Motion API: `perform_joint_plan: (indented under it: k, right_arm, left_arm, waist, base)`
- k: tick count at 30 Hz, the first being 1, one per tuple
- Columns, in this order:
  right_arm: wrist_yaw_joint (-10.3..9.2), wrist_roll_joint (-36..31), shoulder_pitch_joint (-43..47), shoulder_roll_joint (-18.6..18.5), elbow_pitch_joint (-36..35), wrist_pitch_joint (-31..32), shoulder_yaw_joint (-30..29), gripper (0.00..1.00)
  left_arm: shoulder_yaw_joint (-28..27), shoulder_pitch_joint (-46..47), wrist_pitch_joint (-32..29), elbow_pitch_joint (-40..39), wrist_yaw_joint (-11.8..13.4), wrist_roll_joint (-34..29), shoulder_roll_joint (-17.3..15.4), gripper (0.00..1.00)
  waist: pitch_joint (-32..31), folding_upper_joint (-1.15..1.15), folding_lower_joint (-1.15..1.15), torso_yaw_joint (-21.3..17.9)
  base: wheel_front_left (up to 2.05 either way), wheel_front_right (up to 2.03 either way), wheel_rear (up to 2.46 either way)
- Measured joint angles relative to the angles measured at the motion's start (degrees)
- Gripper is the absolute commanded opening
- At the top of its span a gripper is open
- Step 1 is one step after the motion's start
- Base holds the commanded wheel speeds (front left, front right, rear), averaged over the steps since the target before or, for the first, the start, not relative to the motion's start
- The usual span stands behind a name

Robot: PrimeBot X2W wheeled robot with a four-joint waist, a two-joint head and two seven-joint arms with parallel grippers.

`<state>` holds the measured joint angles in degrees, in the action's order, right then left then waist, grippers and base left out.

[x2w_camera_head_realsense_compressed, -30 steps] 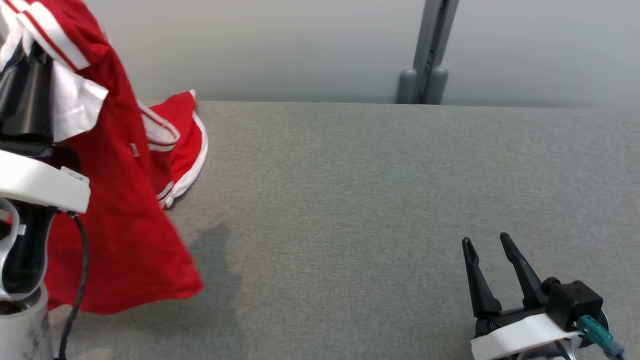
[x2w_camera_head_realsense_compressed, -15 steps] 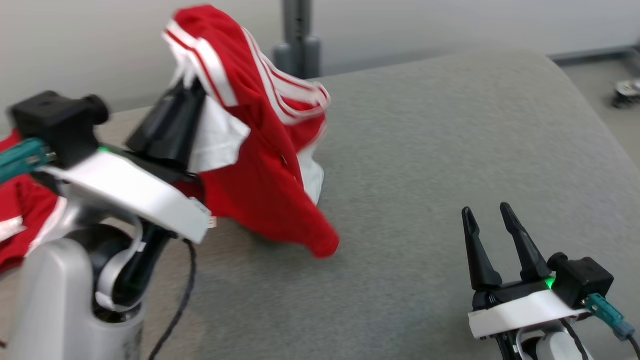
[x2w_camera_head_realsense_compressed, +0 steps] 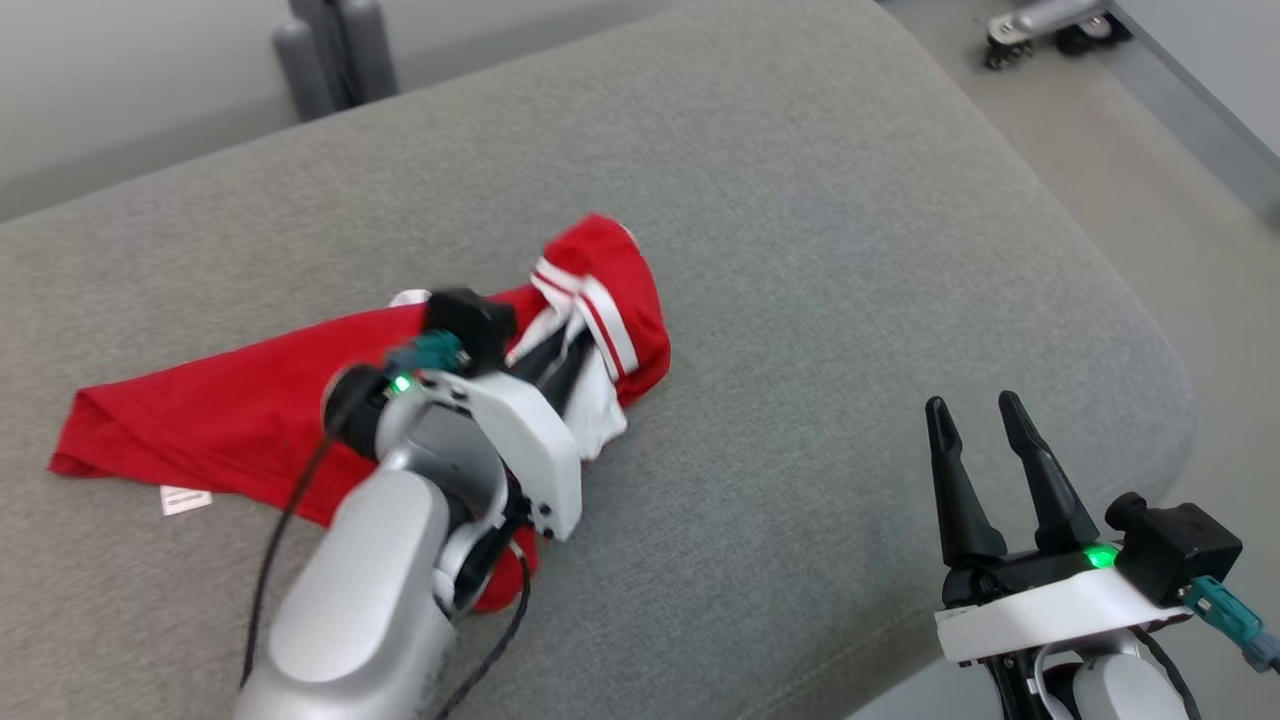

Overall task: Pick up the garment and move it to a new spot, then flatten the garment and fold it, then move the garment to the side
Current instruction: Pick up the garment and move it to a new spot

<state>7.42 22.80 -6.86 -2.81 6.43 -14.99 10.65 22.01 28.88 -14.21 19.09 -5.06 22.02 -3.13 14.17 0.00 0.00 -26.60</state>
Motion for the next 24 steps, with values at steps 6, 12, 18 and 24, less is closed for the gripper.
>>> perform_joint_plan:
  k: [6,12,18,24]
  right_arm:
    - [0.00,0.4,-0.4,0.0,0.1,0.0,0.1,1.00]
    - [0.01,-1.0,-0.4,0.0,0.1,0.0,-1.0,1.00]
    - [0.01,-4.1,0.7,0.1,-0.6,0.0,-2.9,1.00]
    - [0.01,-8.7,2.8,0.1,-2.3,0.0,-6.0,1.00]
  left_arm:
    - [6.4,3.2,8.6,12.1,0.2,0.0,0.3,1.00]
    - [11.3,4.1,13.2,11.4,2.4,4.8,0.3,1.00]
    - [11.8,0.0,19.6,4.7,6.9,5.6,-0.1,1.00]
    - [6.4,-10.7,26.8,-1.8,13.3,5.3,-5.3,1.00]
  waist:
    - [2.0,0.00,0.00,-1.3]
    - [1.2,0.00,0.00,0.8]
    - [-1.1,0.00,0.00,4.4]
    - [-4.5,0.00,0.00,8.6]
  base:
    - [0.00,0.00,0.00]
    - [0.00,0.00,0.00]
    - [0.00,0.00,0.00]
    - [0.00,0.00,0.00]
